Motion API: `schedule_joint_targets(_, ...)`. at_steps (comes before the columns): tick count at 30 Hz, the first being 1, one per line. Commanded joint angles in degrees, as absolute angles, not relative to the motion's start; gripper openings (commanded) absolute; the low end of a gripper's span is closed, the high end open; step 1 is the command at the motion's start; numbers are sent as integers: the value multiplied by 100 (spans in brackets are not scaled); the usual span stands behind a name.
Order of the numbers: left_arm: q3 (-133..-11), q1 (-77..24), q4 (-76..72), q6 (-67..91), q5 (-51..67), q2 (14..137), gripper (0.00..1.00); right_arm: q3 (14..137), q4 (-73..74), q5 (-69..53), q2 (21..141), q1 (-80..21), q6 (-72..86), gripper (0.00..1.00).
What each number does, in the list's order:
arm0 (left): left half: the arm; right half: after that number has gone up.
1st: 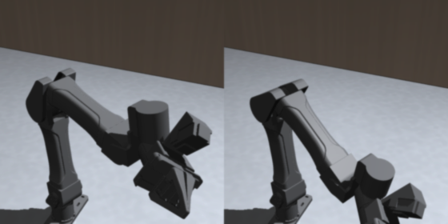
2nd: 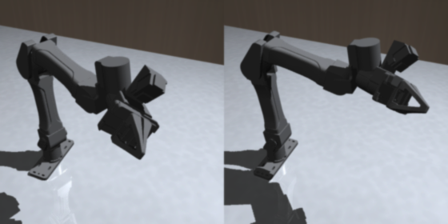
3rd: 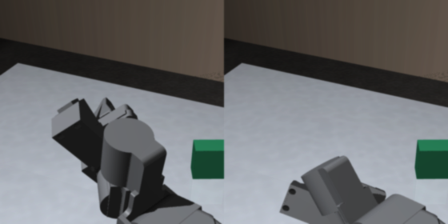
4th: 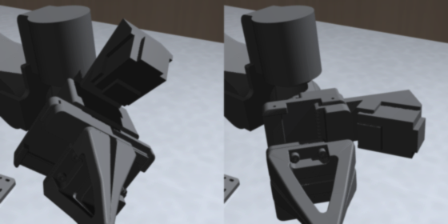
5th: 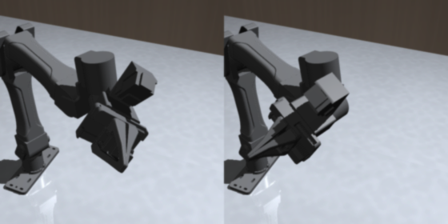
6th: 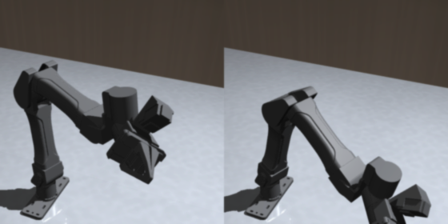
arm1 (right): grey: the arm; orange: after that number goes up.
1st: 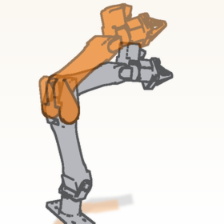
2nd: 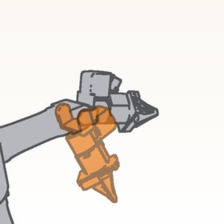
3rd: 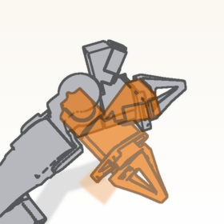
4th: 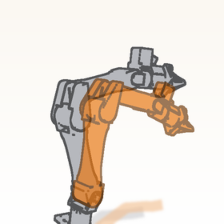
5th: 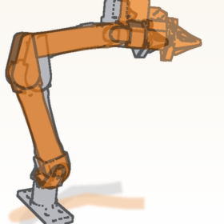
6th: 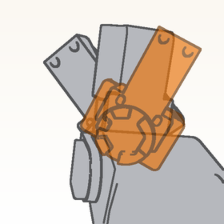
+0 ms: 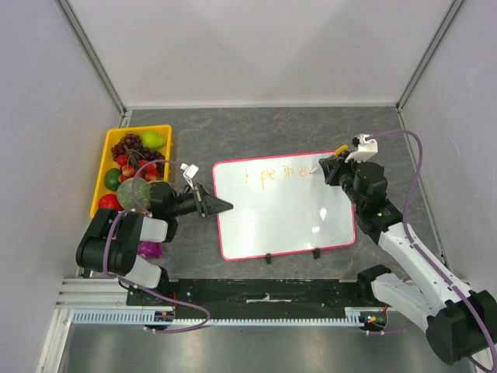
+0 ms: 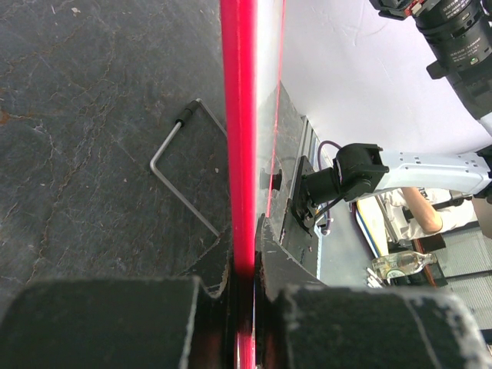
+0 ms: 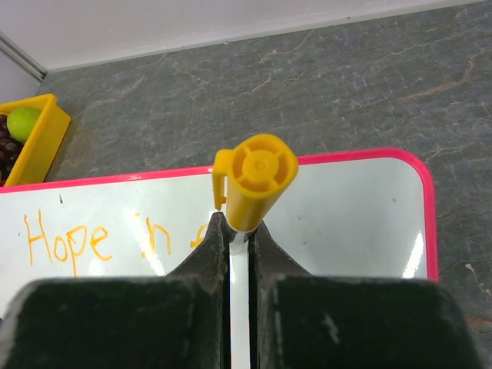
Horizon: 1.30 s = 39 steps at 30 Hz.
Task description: Write a sentence on the whiteboard
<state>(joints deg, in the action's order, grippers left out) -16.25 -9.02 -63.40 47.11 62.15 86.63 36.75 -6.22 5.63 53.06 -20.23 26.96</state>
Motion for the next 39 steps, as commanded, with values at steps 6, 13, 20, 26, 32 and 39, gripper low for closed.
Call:
schedule_joint_targets(6, -1652, -914, -6108, 3788, 5801, 8736, 2, 3551, -378, 615, 5344, -2004, 2522, 0)
schedule_joint_targets(13, -1644, -914, -6100, 3779, 5801, 8736, 2, 3814, -387, 861, 5423, -2004, 2531, 0)
schedule_joint_targets(20, -1635, -914, -6100, 3779, 5801, 8736, 2, 4034, -387, 1011, 5502, -1995, 2549, 0)
schedule_joint_targets(26, -1644, -923, -6108, 3779, 5801, 8728, 2, 4218, -396, 1081, 5616, -2004, 2566, 0)
schedule_joint_targets(32, -1635, -923, -6100, 3771, 5792, 8710, 2, 4377, -422, 1037, 5704, -2004, 2610, 0)
schedule_joint_targets(39, -1635, -923, -6091, 3771, 5792, 8719, 2, 4324, -378, 906, 5511, -1995, 2637, 0)
